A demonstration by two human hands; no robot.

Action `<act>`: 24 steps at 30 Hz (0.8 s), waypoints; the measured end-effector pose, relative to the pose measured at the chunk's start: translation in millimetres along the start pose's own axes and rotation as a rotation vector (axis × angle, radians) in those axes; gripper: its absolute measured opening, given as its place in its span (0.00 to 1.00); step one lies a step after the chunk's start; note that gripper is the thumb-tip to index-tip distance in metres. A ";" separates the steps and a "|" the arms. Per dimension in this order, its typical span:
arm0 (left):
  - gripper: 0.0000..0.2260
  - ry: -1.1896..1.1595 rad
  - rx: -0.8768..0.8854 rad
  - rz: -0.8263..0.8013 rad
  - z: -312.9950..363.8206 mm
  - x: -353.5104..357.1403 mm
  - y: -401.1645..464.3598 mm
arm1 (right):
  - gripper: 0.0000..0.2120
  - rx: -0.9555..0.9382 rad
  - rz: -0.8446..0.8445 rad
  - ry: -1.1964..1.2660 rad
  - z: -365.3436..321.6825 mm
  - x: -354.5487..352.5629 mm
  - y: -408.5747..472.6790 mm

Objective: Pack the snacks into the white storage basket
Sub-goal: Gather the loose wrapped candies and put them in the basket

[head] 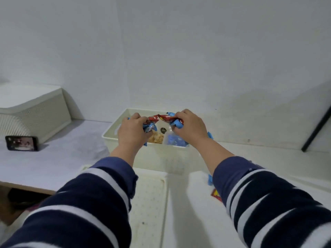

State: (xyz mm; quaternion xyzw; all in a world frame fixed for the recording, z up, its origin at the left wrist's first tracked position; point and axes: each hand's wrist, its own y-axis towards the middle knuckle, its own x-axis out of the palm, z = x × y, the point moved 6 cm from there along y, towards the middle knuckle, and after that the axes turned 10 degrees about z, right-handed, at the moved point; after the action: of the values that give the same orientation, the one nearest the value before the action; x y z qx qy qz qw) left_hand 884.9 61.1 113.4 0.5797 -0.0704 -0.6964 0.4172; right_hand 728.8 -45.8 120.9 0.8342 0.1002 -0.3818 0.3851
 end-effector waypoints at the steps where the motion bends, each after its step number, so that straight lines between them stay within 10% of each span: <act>1: 0.15 0.002 -0.004 -0.018 -15.3 4.0 12.6 | 0.14 0.019 -0.006 0.020 -10.6 14.7 12.4; 15: 0.19 0.136 0.038 -0.742 -118.2 160.4 95.8 | 0.09 0.623 -0.474 0.134 -4.1 229.3 74.6; 21: 0.24 0.178 0.026 -0.926 -136.9 199.9 76.0 | 0.34 0.824 -0.751 0.069 -1.4 262.6 52.0; 24: 0.31 0.157 0.021 -0.945 -136.7 199.2 72.1 | 0.29 0.876 -0.806 0.133 -8.3 248.1 46.4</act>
State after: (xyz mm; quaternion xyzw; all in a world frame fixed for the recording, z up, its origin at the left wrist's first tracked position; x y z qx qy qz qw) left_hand 1043.3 -64.5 -37.2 0.6033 0.2256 -0.7631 0.0530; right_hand 925.5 -103.0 -26.6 0.8337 0.2659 -0.4506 -0.1767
